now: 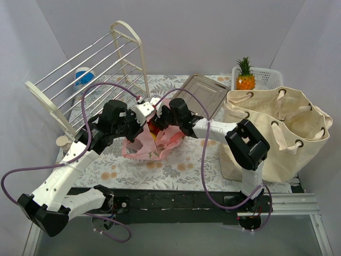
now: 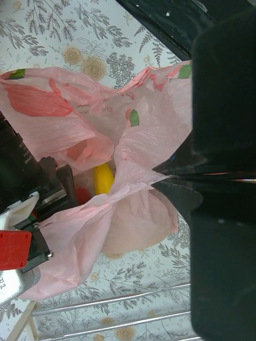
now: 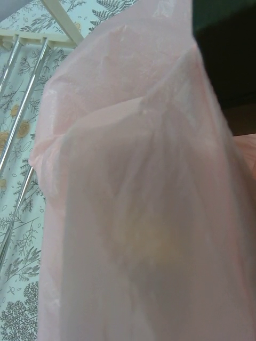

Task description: Untie the knot of the grocery bags and take out the mixed food

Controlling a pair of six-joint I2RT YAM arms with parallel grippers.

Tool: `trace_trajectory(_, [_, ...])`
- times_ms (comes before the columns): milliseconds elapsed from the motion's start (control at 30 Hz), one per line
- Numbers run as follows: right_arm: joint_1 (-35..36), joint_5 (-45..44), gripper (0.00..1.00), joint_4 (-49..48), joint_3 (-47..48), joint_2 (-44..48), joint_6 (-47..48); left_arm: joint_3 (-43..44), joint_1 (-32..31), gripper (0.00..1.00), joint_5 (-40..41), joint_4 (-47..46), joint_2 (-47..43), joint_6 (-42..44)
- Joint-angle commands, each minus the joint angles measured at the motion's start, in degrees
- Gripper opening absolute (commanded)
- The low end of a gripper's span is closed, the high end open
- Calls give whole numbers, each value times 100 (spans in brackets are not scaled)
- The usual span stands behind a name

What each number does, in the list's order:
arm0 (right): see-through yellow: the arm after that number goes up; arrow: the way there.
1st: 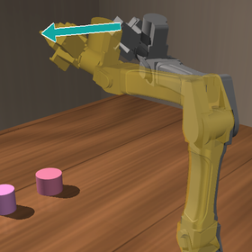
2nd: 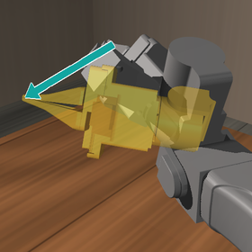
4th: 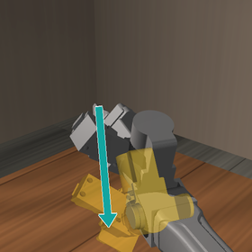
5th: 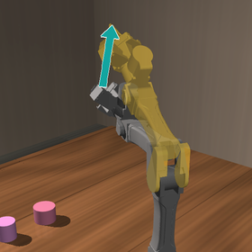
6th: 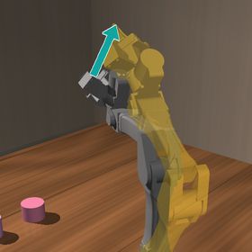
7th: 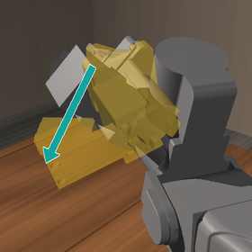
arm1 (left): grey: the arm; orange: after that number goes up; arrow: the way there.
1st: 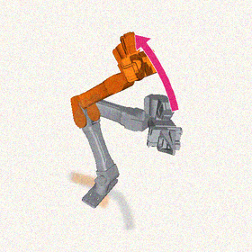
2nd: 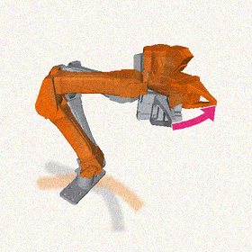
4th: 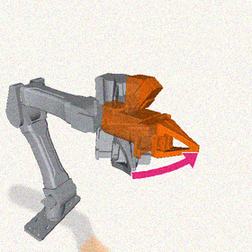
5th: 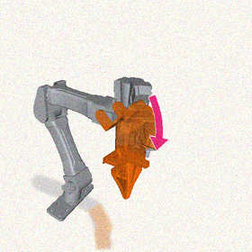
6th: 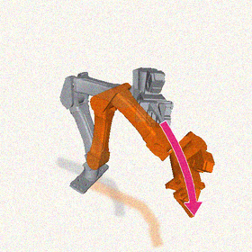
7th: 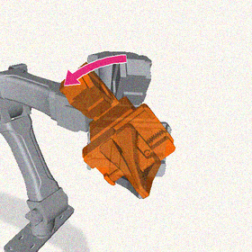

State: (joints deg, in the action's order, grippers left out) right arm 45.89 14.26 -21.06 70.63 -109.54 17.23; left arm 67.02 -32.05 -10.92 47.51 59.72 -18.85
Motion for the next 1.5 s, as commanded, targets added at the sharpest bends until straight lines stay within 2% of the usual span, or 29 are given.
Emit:
trace_trajectory(0, [-1, 94, 55, -671, 144, 11, 174, 153, 15, 0, -16, -84, -40, -74])
trace_trajectory(67, [34, 121, 55, -768, 126, 46, 499, 188, 15, 0, -16, -66, -14, -84])
trace_trajectory(233, [96, -547, 53, -427, 232, 134, 1246, 179, 15, 0, 2, -75, 13, -136])
trace_trajectory(367, [96, -390, 53, -442, 136, 204, 1625, 118, 24, 0, -121, -22, -40, -206])
trace_trajectory(567, [96, -143, 59, -899, 38, -84, 1529, 161, 32, 0, -104, -66, -22, -207])
trace_trajectory(767, [87, -327, 62, -1154, 574, -787, 1546, 258, 32, 0, -130, 66, -13, -198])
trace_trajectory(800, [70, -249, 60, -1164, 618, -867, 1590, 285, 24, 0, -130, 74, -13, -189])
trace_trajectory(867, [8, -135, 51, -1059, 820, -1042, 1616, 302, 32, 0, -95, 101, -22, -180])
trace_trajectory(900, [-53, -108, 45, -989, 890, -1087, 1582, 302, 32, 0, -86, 84, -22, -180])
trace_trajectory(933, [-89, -90, 34, -892, 961, -1114, 1477, 302, 32, 0, -60, 75, -40, -154])
trace_trajectory(1133, [-247, 586, 1, -365, 997, -457, 1476, -136, 94, 0, 80, -320, -171, -215])
trace_trajectory(1233, [-335, 1069, 1, 31, 628, 175, 1467, -496, 138, 0, 291, -759, -268, -286])
trace_trajectory(1267, [-335, 1227, 1, 536, 575, 326, 1528, -576, 147, 0, 483, -882, -294, -286])
trace_trajectory(1467, [-352, 2212, 1, 1718, -277, 1539, 2011, -892, 156, 0, 1003, -1718, -242, -137])
